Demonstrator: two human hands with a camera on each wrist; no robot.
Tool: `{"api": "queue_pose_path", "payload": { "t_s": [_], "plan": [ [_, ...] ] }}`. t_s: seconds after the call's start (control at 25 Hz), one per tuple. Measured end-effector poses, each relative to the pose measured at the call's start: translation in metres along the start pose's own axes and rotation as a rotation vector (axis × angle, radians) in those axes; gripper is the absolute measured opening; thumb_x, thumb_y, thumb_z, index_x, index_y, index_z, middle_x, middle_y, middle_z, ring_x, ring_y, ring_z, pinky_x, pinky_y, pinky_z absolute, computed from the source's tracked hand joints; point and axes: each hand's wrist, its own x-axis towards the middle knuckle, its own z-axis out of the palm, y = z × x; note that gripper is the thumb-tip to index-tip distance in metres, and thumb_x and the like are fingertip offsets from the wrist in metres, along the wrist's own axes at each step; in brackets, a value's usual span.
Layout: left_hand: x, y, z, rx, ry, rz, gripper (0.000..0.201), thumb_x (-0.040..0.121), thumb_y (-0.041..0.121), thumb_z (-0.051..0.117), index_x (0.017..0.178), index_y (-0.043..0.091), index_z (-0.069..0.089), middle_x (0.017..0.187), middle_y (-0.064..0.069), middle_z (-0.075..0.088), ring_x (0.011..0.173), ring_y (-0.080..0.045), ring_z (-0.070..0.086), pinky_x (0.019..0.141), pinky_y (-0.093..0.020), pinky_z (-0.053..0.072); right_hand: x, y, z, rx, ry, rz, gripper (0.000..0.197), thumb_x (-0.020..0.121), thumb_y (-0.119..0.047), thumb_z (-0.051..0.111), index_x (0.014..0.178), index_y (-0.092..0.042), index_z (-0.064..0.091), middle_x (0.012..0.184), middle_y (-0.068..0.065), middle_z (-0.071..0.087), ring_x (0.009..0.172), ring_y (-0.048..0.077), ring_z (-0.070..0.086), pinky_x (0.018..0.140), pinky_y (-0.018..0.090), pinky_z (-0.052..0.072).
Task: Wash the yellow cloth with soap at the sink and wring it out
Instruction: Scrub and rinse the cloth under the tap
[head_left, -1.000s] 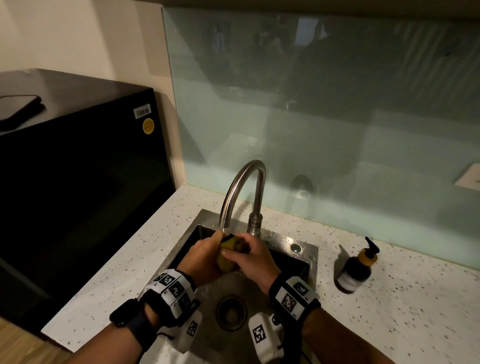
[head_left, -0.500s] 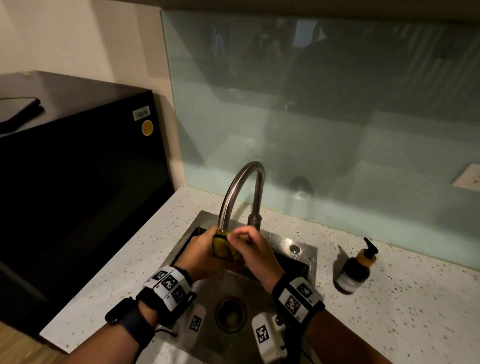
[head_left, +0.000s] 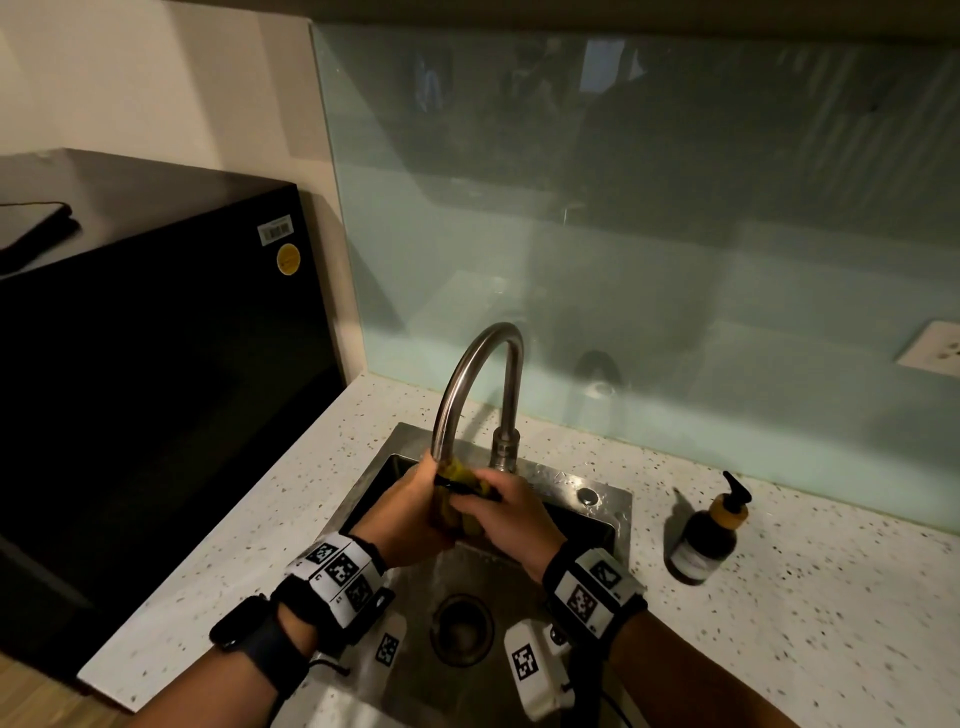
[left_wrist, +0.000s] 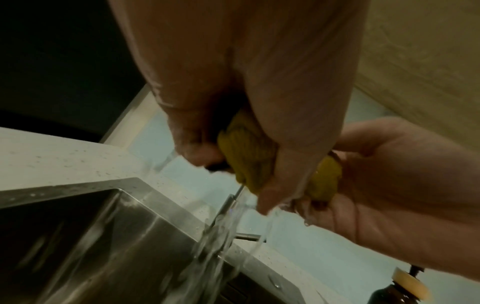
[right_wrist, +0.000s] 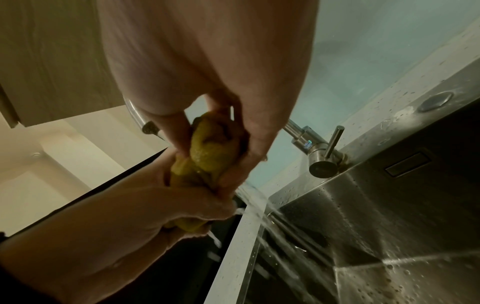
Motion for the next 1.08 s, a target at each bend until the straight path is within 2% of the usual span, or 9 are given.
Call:
{"api": "queue_pose_path", "payload": {
  "t_s": [0.12,0.32,0.52,0.68,0.76,0.84,0.92,1.0,1.08],
  "plan": [
    [-0.002,-0.005,-0.006,-0.080,-0.017,-0.031,0.101,0.068,0.029,0.087,0.147,0.015,0.026,0.132,-0.008,0.058,0.115,-0.024,0.061,0.096,-0.030,0.051,0.001,0.004,-0.001,-0.029,0.113,-0.012,0.012,0.092,-0.022,0.063,0.102,-0.017,0.068,0.096,-0.002,0.068,0.091,0.011,0.063,0.075,0.019,0.048],
    [-0.004,0.011,-0.013,-0.400,-0.261,-0.207,0.076,0.083,0.009,0.076,0.135,0.030,0.025,0.121,-0.020,0.063,0.098,-0.026,0.068,0.081,-0.041,0.062,0.003,0.021,0.007,-0.142,0.087,-0.049,0.038,0.085,-0.013,0.070,0.119,-0.025,0.059,0.114,-0.004,0.064,0.106,0.011,0.061,0.090,0.027,0.053],
    [0.003,0.004,-0.005,-0.546,-0.252,-0.262,0.041,0.099,0.026,0.060,0.131,0.023,0.034,0.100,-0.014,0.067,0.073,-0.017,0.067,0.057,-0.028,0.054,0.005,0.032,0.002,-0.132,-0.061,-0.118,0.072,0.075,-0.019,0.081,0.133,-0.036,0.043,0.130,-0.007,0.058,0.119,0.011,0.056,0.099,0.030,0.051],
    [0.005,-0.012,-0.001,-0.456,-0.232,-0.157,0.022,0.102,0.016,0.053,0.121,0.021,0.043,0.117,-0.011,0.068,0.105,-0.024,0.070,0.088,-0.043,0.061,0.000,0.029,0.003,-0.149,-0.126,-0.151,0.087,0.071,-0.027,0.085,0.141,-0.042,0.037,0.139,-0.009,0.051,0.124,0.007,0.050,0.096,0.022,0.047],
    [0.013,-0.035,0.009,-0.441,-0.264,-0.190,0.027,0.093,0.029,0.059,0.115,0.025,0.045,0.116,-0.013,0.067,0.108,-0.028,0.069,0.090,-0.053,0.059,-0.002,0.027,0.005,-0.176,-0.140,-0.154,0.090,0.073,-0.024,0.084,0.145,-0.040,0.033,0.140,-0.010,0.050,0.122,0.002,0.047,0.092,0.014,0.041],
    [0.021,-0.048,0.014,-0.454,-0.319,-0.188,0.057,0.078,0.045,0.065,0.125,0.023,0.043,0.116,-0.012,0.068,0.108,-0.028,0.069,0.092,-0.053,0.058,-0.004,0.027,0.006,-0.201,-0.150,-0.164,0.092,0.073,-0.023,0.085,0.146,-0.040,0.032,0.139,-0.011,0.052,0.119,-0.001,0.047,0.094,0.011,0.041],
    [0.006,-0.018,0.000,-0.503,-0.321,-0.195,0.062,0.083,0.036,0.071,0.133,0.019,0.037,0.113,-0.013,0.067,0.103,-0.027,0.070,0.092,-0.049,0.058,-0.003,0.028,0.006,-0.229,-0.137,-0.176,0.085,0.072,-0.024,0.085,0.142,-0.040,0.039,0.134,-0.011,0.057,0.113,-0.003,0.051,0.094,0.012,0.044],
    [-0.001,-0.003,-0.010,-0.576,-0.364,-0.261,0.053,0.093,0.018,0.069,0.132,0.031,0.035,0.113,-0.016,0.066,0.092,-0.033,0.071,0.079,-0.046,0.059,-0.002,0.028,0.007,-0.262,-0.080,-0.175,0.070,0.074,-0.020,0.082,0.134,-0.035,0.049,0.126,-0.009,0.063,0.105,-0.003,0.055,0.090,0.011,0.046],
    [-0.006,0.004,-0.020,-0.676,-0.429,-0.293,0.048,0.094,0.020,0.067,0.130,0.038,0.040,0.120,-0.018,0.067,0.099,-0.043,0.071,0.086,-0.055,0.057,-0.001,0.028,0.007,-0.267,0.016,-0.134,0.053,0.079,-0.016,0.076,0.126,-0.031,0.057,0.117,-0.010,0.065,0.100,0.001,0.058,0.093,0.021,0.052]
  ]
}}
